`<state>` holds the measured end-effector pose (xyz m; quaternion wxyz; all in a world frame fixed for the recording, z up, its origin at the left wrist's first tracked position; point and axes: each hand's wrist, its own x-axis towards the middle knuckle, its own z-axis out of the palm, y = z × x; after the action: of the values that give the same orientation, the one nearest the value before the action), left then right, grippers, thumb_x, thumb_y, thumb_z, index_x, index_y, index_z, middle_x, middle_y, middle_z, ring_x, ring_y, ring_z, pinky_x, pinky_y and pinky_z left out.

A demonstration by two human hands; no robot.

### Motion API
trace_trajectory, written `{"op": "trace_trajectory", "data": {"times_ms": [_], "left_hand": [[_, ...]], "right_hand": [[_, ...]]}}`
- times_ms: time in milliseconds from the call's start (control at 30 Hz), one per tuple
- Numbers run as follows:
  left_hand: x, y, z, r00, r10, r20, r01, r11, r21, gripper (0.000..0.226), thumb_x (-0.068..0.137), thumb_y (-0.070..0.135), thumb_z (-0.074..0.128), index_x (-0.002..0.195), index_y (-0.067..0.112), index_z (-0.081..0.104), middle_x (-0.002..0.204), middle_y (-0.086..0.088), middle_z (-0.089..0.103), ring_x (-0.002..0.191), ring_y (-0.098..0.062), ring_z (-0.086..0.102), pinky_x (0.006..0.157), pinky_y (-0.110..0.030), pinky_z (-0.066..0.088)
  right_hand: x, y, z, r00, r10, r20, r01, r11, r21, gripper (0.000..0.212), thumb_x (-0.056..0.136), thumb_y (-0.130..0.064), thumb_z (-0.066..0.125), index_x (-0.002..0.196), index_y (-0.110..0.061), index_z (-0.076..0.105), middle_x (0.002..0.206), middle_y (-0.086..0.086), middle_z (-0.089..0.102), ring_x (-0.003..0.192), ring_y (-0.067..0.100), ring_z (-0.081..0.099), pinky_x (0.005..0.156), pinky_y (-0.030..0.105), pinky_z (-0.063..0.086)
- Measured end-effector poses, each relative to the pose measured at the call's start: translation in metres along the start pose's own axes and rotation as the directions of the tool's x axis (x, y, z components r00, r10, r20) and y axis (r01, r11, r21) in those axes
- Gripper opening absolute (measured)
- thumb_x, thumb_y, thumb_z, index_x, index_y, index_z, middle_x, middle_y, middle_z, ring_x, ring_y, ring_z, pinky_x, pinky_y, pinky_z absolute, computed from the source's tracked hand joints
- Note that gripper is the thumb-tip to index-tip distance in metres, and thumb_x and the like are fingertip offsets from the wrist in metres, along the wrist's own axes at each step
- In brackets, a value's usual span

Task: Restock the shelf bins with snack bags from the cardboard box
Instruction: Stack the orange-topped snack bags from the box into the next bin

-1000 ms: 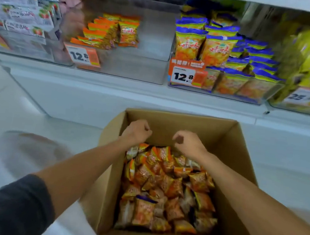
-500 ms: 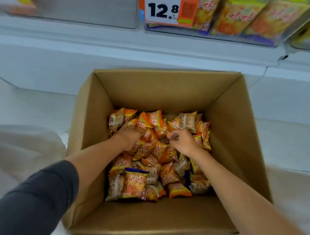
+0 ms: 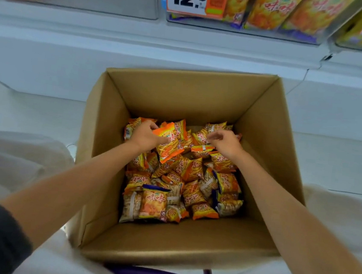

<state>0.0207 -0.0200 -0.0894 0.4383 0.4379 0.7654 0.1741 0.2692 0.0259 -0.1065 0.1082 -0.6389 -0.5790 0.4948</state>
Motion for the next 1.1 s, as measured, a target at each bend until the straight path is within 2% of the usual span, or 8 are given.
{"op": "trace_trajectory", "data": {"times_ms": [200,300,433,533,667,800,1000,1100], "left_hand": [[-0.004,-0.014,0.017,0.955,-0.238,0.177,0.296,0.814,-0.501,0.029,0.081,0.021,0.079,0.101,0.024,0.059,0.099,0.002,0.065,0.091,-0.015,0.061,0.074,-0.032,0.051],[-0.004,-0.024,0.022,0.938,-0.256,0.234,0.344,0.764,-0.546,0.05,0.083,0.03,0.077,0.127,0.019,0.056,0.119,-0.003,0.068,0.104,-0.02,0.066,0.09,-0.044,0.054],[-0.004,-0.03,0.026,0.965,-0.212,0.152,0.255,0.889,-0.379,0.09,0.085,0.06,0.063,0.154,0.022,0.02,0.156,-0.003,0.034,0.139,-0.026,0.038,0.113,-0.047,0.035],[-0.004,-0.031,0.025,0.978,-0.187,0.095,0.206,0.946,-0.251,0.081,0.096,0.053,0.05,0.156,0.017,0.01,0.162,-0.005,0.019,0.147,-0.027,0.022,0.118,-0.044,0.027],[0.001,-0.024,0.021,0.979,-0.166,0.114,0.191,0.947,-0.26,0.076,0.098,0.051,0.045,0.157,0.022,0.006,0.159,-0.006,0.025,0.14,-0.028,0.036,0.099,-0.037,0.048],[0.0,0.0,0.012,0.955,-0.177,0.238,0.269,0.857,-0.44,0.083,0.094,0.062,0.044,0.156,0.03,-0.002,0.164,0.0,0.011,0.135,-0.028,0.043,0.069,-0.028,0.056],[-0.019,0.038,-0.019,0.954,0.025,0.3,0.147,0.832,-0.535,0.091,0.068,0.066,0.075,0.138,0.019,0.041,0.123,-0.007,0.065,0.101,-0.023,0.07,0.082,-0.044,0.059],[-0.025,0.052,-0.052,0.971,0.101,0.219,0.053,0.797,-0.602,0.105,0.054,0.072,0.076,0.135,0.014,0.045,0.116,-0.011,0.069,0.096,-0.026,0.072,0.082,-0.045,0.059]], "right_hand": [[0.032,0.036,0.01,0.995,0.018,0.097,0.031,0.877,-0.479,0.055,0.091,-0.009,0.059,0.142,-0.02,0.046,0.148,0.008,0.044,0.106,0.026,0.06,0.082,0.033,0.051],[0.042,0.052,0.038,0.974,-0.006,0.226,0.18,0.625,-0.759,0.064,0.089,-0.02,0.062,0.148,-0.022,0.037,0.153,0.011,0.035,0.137,0.033,0.034,0.113,0.043,0.028],[0.041,0.066,0.054,0.98,-0.129,0.151,0.197,0.544,-0.816,0.044,0.091,-0.012,0.057,0.135,-0.018,0.056,0.151,0.012,0.036,0.139,0.032,0.029,0.114,0.042,0.023],[0.039,0.058,0.043,0.979,-0.175,0.103,0.199,0.724,-0.661,0.037,0.099,-0.02,0.052,0.134,-0.013,0.056,0.147,0.012,0.044,0.136,0.03,0.038,0.112,0.038,0.029],[0.029,-0.001,0.008,0.977,-0.2,0.069,0.209,0.964,-0.164,0.032,0.1,-0.019,0.052,0.127,-0.004,0.061,0.114,0.011,0.066,0.097,0.02,0.061,0.085,0.032,0.046],[0.01,-0.059,-0.009,0.93,-0.217,0.296,0.234,0.972,-0.025,0.03,0.096,-0.027,0.06,0.121,-0.012,0.067,0.107,-0.004,0.068,0.095,0.008,0.064,0.083,0.026,0.052],[-0.027,-0.12,-0.012,0.933,-0.276,0.231,0.265,0.961,0.075,0.029,0.095,-0.028,0.06,0.123,-0.02,0.065,0.112,-0.009,0.064,0.106,0.009,0.06,0.08,0.017,0.047],[-0.041,-0.149,-0.021,0.927,-0.2,0.318,0.1,0.947,0.304,0.063,0.086,-0.028,0.07,0.142,-0.022,0.042,0.13,-0.001,0.053,0.121,0.018,0.054,0.095,0.03,0.049]]}}
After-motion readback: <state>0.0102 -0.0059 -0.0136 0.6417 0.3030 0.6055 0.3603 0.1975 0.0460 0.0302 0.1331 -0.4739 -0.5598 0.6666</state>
